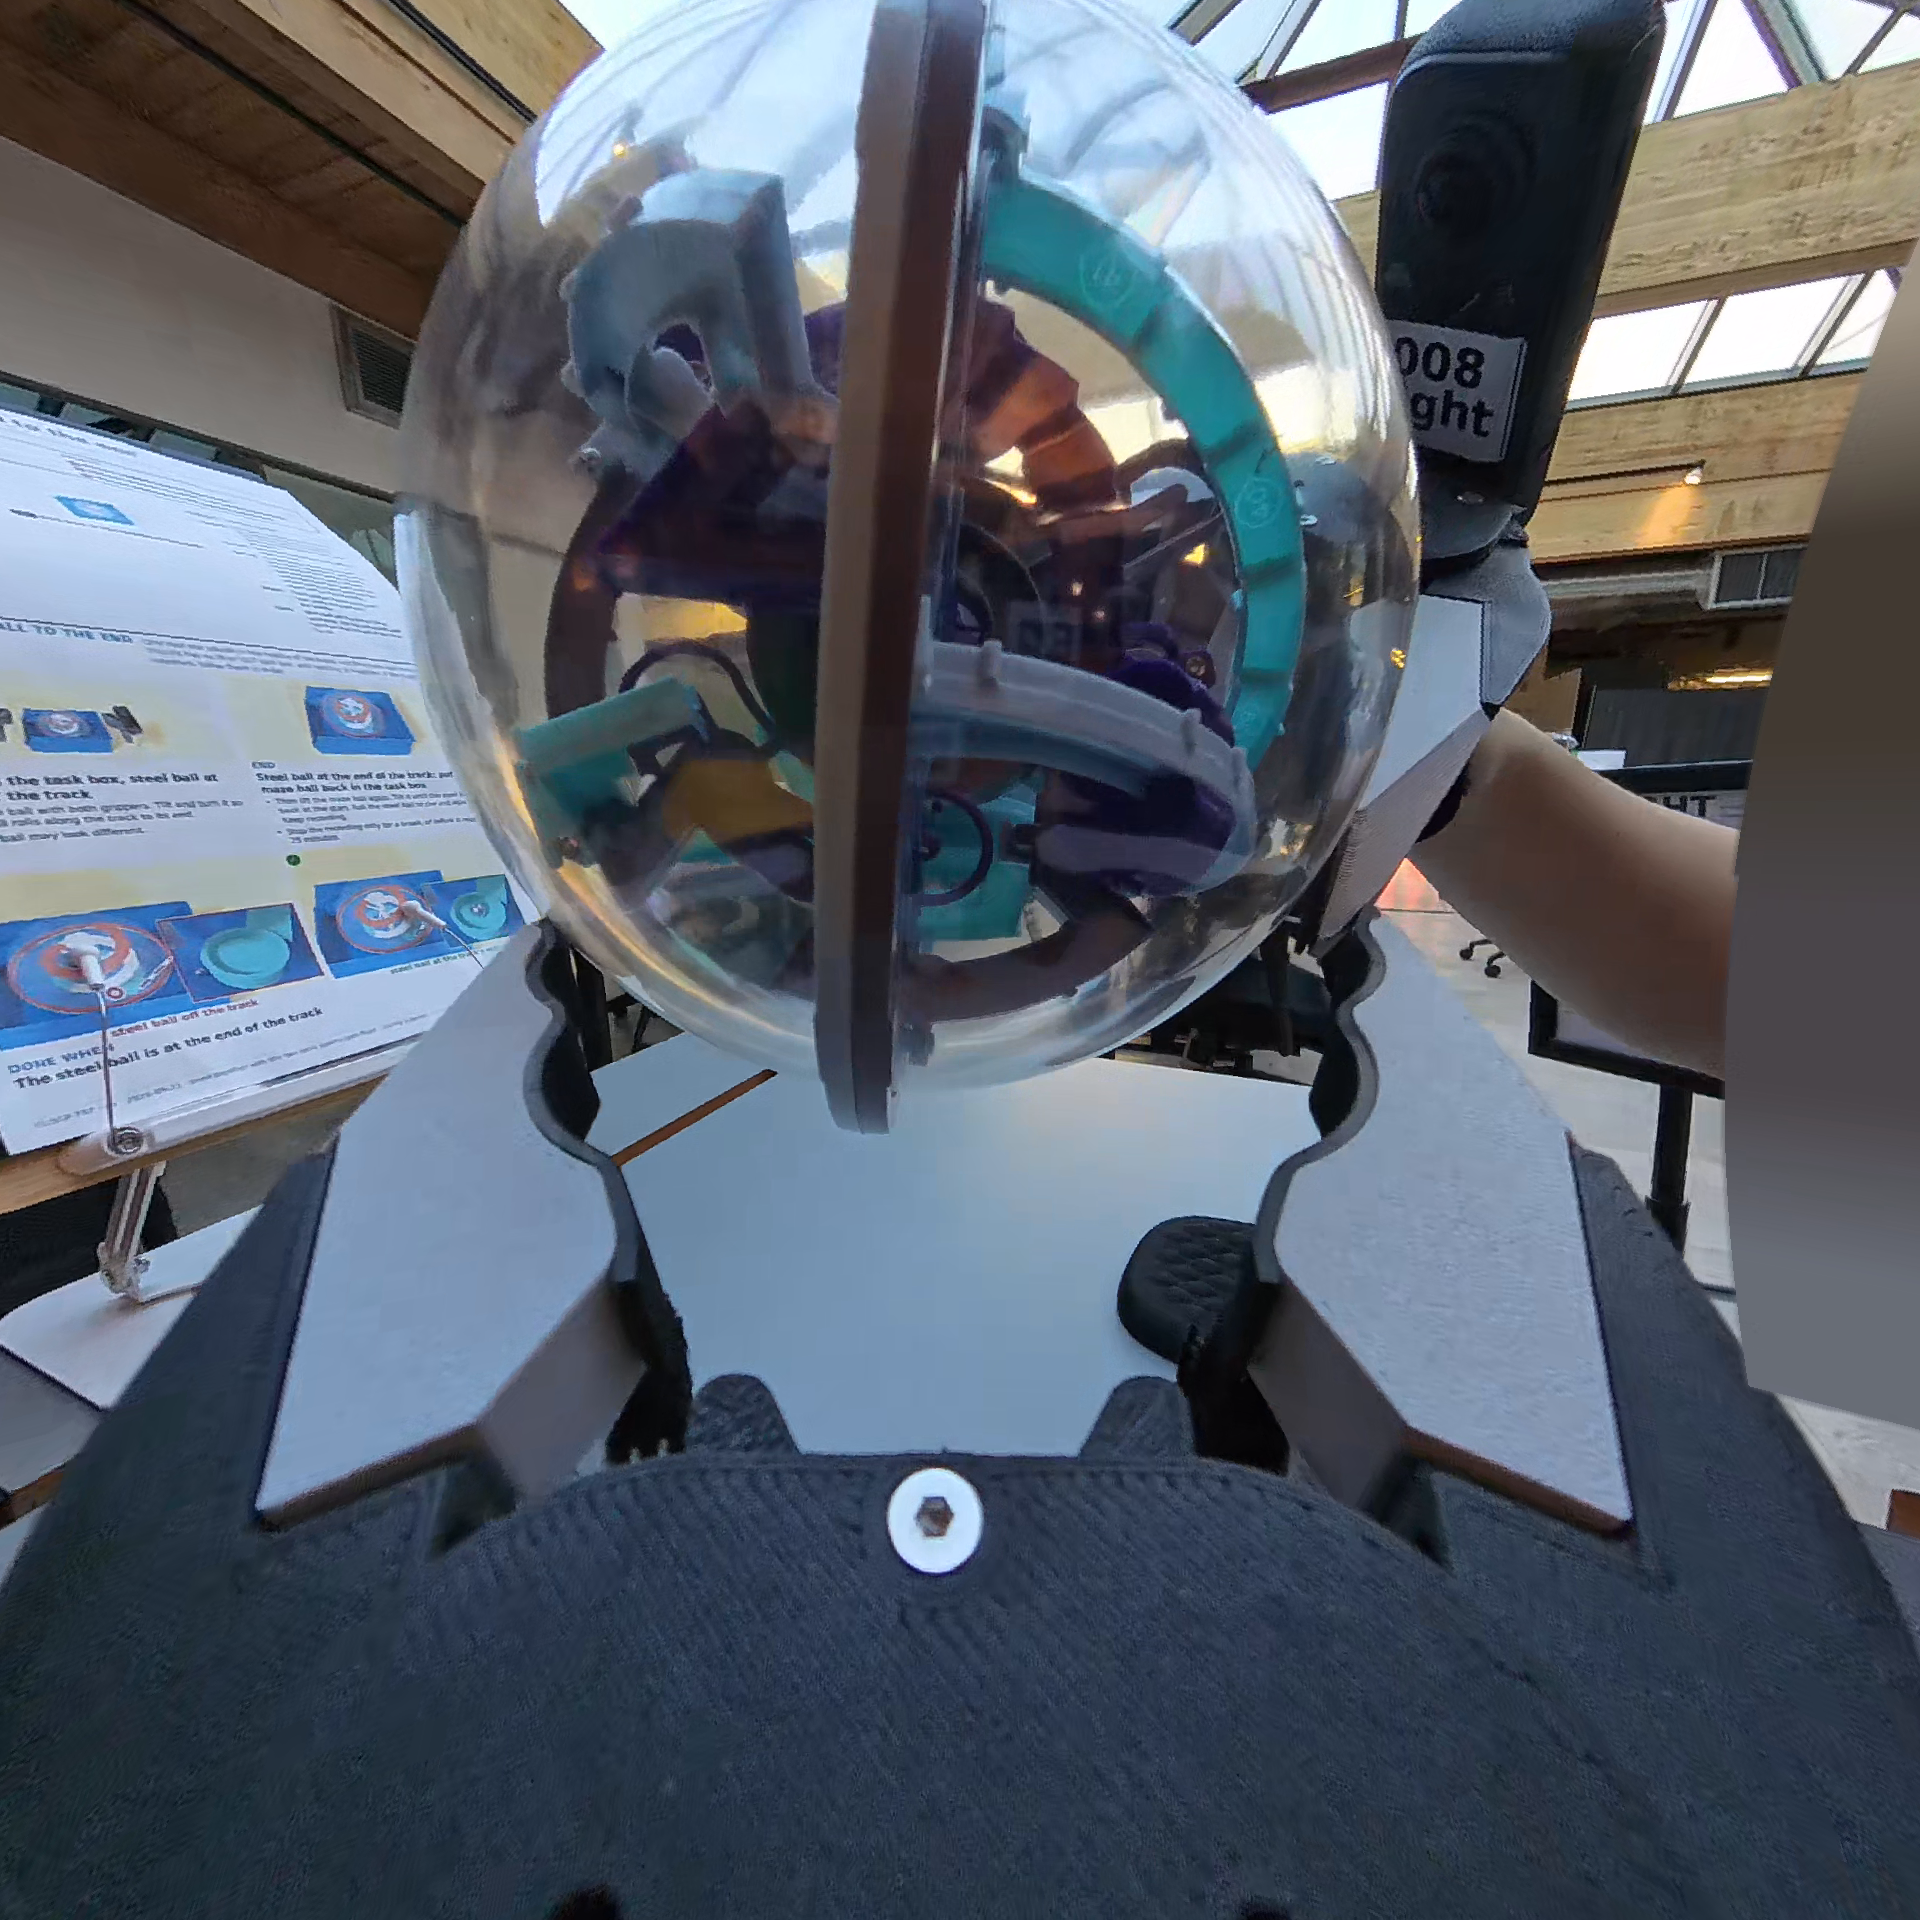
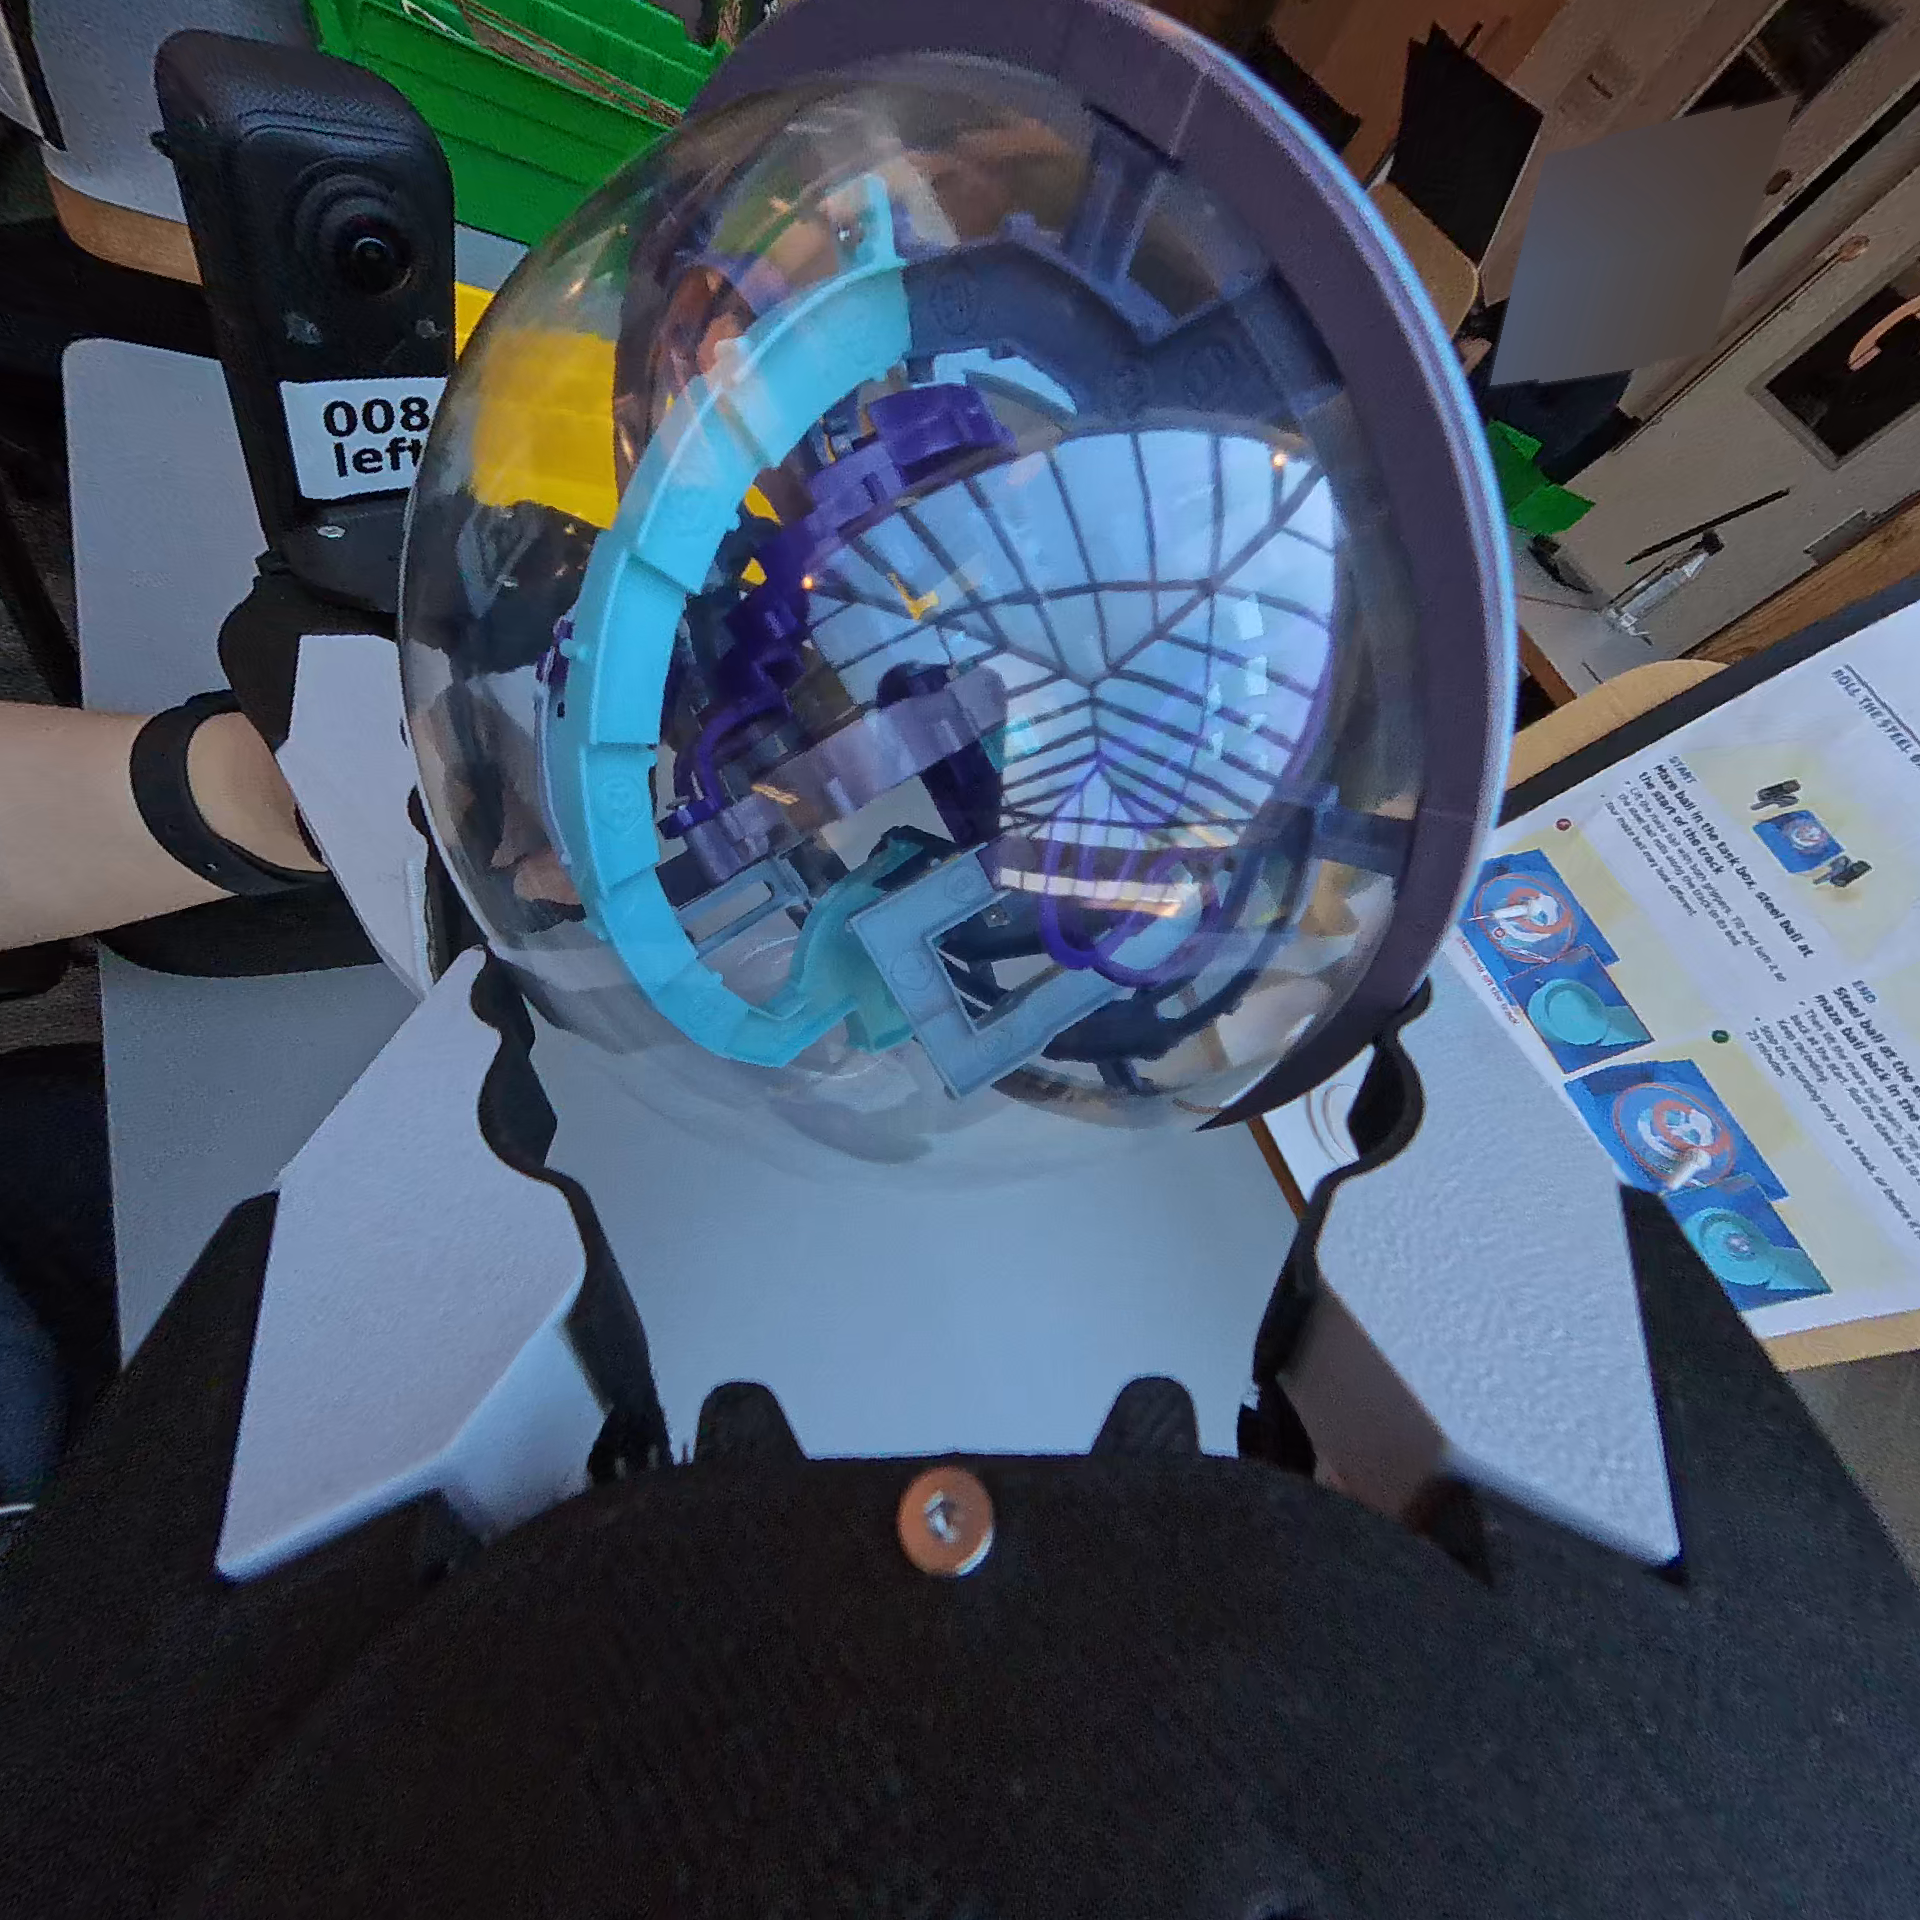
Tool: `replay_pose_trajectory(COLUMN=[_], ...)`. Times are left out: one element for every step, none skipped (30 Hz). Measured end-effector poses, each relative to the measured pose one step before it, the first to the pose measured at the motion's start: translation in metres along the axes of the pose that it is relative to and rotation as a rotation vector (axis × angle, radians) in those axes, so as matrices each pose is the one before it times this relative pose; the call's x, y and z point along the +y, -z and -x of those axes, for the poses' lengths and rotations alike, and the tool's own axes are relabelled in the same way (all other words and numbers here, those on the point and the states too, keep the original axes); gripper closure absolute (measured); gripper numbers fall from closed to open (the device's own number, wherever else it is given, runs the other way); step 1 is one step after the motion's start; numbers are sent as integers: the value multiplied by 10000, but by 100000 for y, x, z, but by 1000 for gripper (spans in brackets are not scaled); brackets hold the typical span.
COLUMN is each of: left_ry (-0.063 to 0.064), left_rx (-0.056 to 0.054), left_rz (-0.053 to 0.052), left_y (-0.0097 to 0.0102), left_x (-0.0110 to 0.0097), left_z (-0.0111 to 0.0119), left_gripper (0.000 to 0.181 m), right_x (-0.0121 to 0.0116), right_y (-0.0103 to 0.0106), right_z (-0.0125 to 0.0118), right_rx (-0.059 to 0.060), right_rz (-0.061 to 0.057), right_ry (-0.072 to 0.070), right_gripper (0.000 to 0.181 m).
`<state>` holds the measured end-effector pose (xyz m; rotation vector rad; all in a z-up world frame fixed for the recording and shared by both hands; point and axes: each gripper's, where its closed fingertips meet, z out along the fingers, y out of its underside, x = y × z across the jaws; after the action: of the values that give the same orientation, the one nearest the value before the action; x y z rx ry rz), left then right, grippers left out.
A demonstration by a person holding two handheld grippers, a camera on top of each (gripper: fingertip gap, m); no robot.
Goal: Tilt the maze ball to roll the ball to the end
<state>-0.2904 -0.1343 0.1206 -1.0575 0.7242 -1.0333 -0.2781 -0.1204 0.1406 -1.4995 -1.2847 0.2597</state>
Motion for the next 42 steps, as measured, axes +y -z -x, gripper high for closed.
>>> replay_pose_trajectory(left_ry=[132, 174, 203, 204, 197, 117, -4, -51, -48, -49, -86, -150, -179, -129, -22, 95, 163, 169, 151, 155, 186, 205, 202, 184, 172, 191, 217, 244, 272, 273, 266, 264, 262, 256, 235, 244, 281, 320, 359, 374, 377, 359], left_rx=[6, 13, -17, -55, -102, -100, -62, -84, -81, -78, -89, -108, -117, -98, -53, -5, 28, 44, 52, 66, 86, 94, 77, 53, 39, 38, 50, 72, 96, 109, 115, 121, 125, 134, 147, 177, 219, 254, 267, 272, 281, 263], left_rz=[27, 7, -35, -59, -68, -68, -45, -11, 18, 38, 56, 67, 74, 78, 76, 63, 42, 36, 35, 31, 28, 7, -28, -41, -22, -6, -6, 8, 17, 11, -5, -1, 22, 43, 59, 68, 46, 6, -18, -35, -55, -51], left_y=[183, 185, 191, 195, 209, 193, 146, 113, 105, 91, 94, 88, 85, 89, 78, 69, 54, 44, 32, 42, 50, 75, 81, 103, 110, 126, 139, 143, 155, 166, 168, 143, 119, 88, 53, 28, 14, 25, 51, 69, 83, 73], left_x=[94, 70, 16, -9, -14, -6, 53, 122, 161, 181, 163, 148, 130, 94, 96, 90, 85, 98, 120, 107, 95, 45, -17, -48, -34, -12, -7, 6, 38, 55, 59, 80, 125, 173, 211, 238, 203, 162, 100, 75, 30, 55], left_z=[-6, 4, 60, 132, 223, 189, 68, 43, 48, 21, -5, -27, -40, -33, -53, -60, -67, -86, -91, -94, -118, -112, -83, -36, -1, 10, 12, 14, 19, 10, -6, -20, -35, -64, -98, -136, -173, -202, -174, -143, -128, -108], left_gripper=[41, 42, 41, 41, 40, 42, 40, 40, 39, 39, 39, 39, 39, 40, 40, 40, 40, 39, 39, 39, 40, 39, 40, 39, 39, 39, 39, 39, 39, 39, 39, 39, 39, 39, 39, 39, 39, 39, 39, 39, 39, 39], right_x=[47, 59, 59, 70, 98, 147, 129, 178, 234, 225, 203, 201, 281, 261, 123, -16, -130, -185, -181, -191, -184, -160, -45, 47, 120, 186, 203, 176, 104, 48, 46, 72, 89, 59, 24, -17, -64, -112, -130, -126, -157, -114], right_y=[-126, -119, -94, -79, -103, -120, -149, -153, -132, -107, -84, -52, -64, -56, -39, -16, 3, 25, 40, 23, 8, -1, -56, -107, -124, -156, -147, -137, -121, -93, -63, -45, -39, -31, -4, 20, 33, 58, 51, 73, 90, 81], right_z=[138, 141, 163, 225, 247, 256, 164, 108, 105, 98, 98, 102, 98, 120, 122, 98, 93, 65, 73, 60, 67, 72, 37, 36, 6, 11, 28, 66, 111, 157, 163, 135, 117, 114, 76, 60, 41, 70, 119, 132, 118, 122], right_rx=[-52, -56, -77, -120, -117, -97, -37, -30, -47, -65, -71, -64, -62, -69, -56, -35, -22, -5, 4, 17, 32, 42, 50, 64, 79, 81, 83, 71, 40, 6, -3, 26, 66, 97, 136, 176, 213, 203, 145, 105, 92, 92], right_rz=[11, 5, 9, 9, 11, 22, -12, 21, 37, 11, -36, -55, 12, 9, -62, -119, -150, -152, -107, -87, -85, -80, -7, 46, 66, 80, 83, 52, 12, -26, -26, -14, 0, -19, -40, -59, -64, -82, -73, -54, -67, -27], right_ry=[-53, -57, -69, -52, -26, 35, -11, -25, -37, -44, -5, 44, -5, -69, -66, -57, -23, 70, 120, 144, 200, 224, 178, 147, 158, 160, 156, 115, 52, 4, 19, 70, 92, 110, 123, 161, 200, 196, 105, 39, 46, 58], right_gripper=[24, 24, 24, 25, 32, 34, 35, 35, 35, 35, 35, 35, 35, 35, 34, 34, 34, 34, 35, 35, 35, 35, 35, 35, 35, 35, 35, 35, 35, 35, 36, 36, 37, 36, 36, 36, 36, 36, 35, 35, 36, 37])
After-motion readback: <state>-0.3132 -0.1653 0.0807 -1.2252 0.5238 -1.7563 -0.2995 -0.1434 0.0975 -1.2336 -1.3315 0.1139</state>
